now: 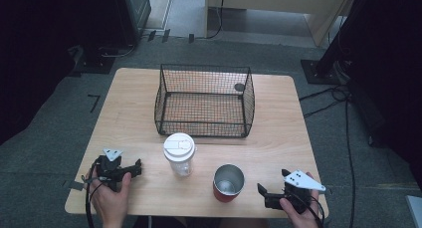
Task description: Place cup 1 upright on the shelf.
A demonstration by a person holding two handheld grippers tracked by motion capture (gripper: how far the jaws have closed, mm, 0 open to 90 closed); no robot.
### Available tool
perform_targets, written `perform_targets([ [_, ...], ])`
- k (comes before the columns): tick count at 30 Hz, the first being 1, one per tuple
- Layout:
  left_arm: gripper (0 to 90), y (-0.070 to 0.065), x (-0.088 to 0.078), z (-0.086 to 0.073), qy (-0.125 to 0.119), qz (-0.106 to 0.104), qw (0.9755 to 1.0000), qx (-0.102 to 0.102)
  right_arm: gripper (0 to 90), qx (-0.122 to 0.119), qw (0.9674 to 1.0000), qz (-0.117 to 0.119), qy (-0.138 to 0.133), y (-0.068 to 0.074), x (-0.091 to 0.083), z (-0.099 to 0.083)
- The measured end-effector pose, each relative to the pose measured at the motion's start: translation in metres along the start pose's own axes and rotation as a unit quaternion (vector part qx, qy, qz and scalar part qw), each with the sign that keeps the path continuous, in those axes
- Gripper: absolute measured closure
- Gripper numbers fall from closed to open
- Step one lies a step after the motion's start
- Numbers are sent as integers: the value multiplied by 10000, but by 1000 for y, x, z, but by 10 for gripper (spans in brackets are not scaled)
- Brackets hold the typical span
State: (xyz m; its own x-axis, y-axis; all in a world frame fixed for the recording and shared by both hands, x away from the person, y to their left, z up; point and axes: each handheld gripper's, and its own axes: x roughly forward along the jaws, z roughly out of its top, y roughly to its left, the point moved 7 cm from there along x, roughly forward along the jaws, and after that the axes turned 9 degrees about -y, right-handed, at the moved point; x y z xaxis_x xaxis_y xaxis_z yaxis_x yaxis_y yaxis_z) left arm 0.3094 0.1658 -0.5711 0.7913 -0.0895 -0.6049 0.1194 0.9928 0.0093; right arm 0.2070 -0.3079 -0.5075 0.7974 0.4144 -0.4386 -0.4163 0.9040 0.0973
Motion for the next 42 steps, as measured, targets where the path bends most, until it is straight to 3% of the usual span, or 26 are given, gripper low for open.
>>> perform_targets([
  [3,0,0,0,0,0,0,10000,1,14,-30,10000,48,-20,5,0,2],
  [11,0,0,0,0,-1,0,10000,0,14,-123,9984,532,-152,31,-1,12],
  [15,0,0,0,0,-1,0,10000,0,14,-181,9975,662,-170,39,-2,13],
  [25,0,0,0,0,-1,0,10000,0,7,-332,9922,1185,-188,71,1,19],
  [33,1,0,0,0,0,3,10000,2,5,-349,9907,1308,-163,86,10,19],
  [42,1,0,0,0,-2,-4,10000,3,4,-389,9908,1290,-117,102,26,23],
])
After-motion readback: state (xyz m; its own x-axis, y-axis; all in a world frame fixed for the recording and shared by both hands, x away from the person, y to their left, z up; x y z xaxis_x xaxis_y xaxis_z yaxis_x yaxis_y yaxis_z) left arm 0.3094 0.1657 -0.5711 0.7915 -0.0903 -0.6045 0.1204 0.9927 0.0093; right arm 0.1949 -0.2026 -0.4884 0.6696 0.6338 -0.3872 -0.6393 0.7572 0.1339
